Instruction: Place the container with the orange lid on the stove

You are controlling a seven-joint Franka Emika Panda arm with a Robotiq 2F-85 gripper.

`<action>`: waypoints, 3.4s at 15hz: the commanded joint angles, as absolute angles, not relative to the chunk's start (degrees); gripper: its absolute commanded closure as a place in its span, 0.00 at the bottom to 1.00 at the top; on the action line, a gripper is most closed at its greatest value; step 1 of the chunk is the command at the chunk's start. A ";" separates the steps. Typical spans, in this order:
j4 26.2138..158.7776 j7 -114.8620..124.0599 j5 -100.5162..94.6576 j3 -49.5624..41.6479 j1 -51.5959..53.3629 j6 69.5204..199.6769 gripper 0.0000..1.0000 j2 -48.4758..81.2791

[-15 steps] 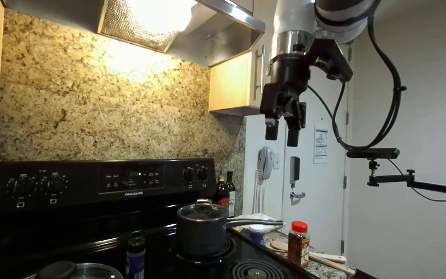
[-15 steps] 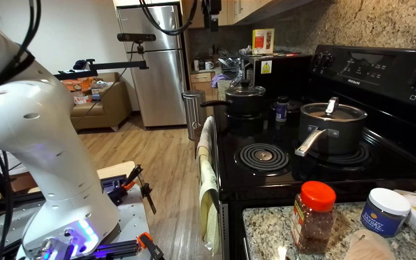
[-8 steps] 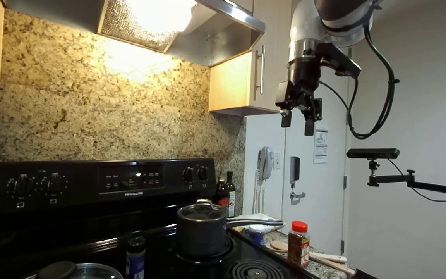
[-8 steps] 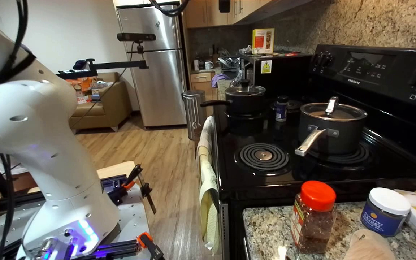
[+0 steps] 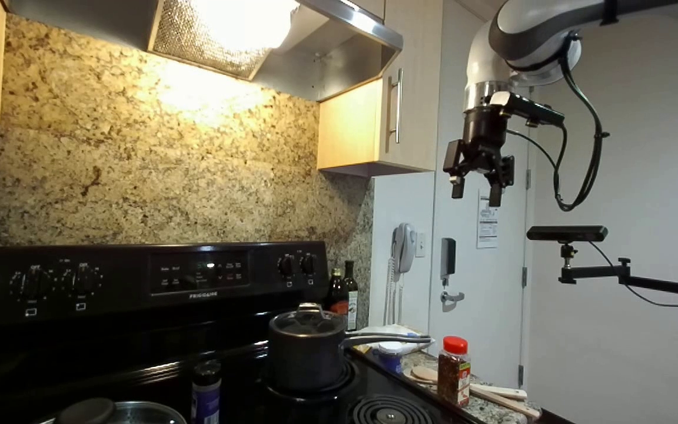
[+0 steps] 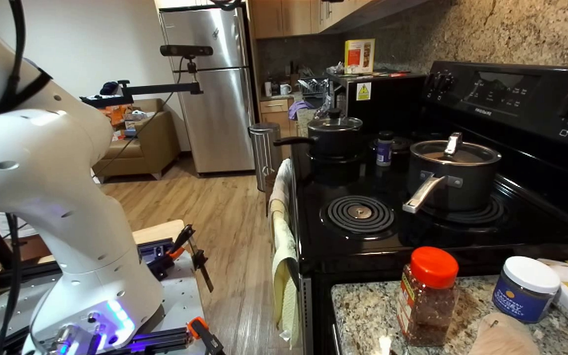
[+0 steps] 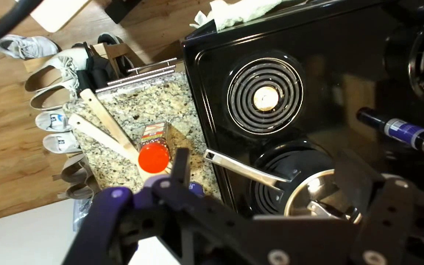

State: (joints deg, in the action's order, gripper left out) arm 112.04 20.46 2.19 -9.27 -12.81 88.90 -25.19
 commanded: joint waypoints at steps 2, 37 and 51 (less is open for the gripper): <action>110.13 20.48 2.39 -9.04 -13.29 87.76 0.00 -25.20; 116.60 11.93 7.57 -18.66 -17.05 109.47 0.00 5.25; 100.47 -9.81 4.60 -19.62 -22.26 98.78 0.00 15.02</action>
State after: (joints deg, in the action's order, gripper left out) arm 105.20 -4.02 4.04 -20.36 -20.37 100.97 11.84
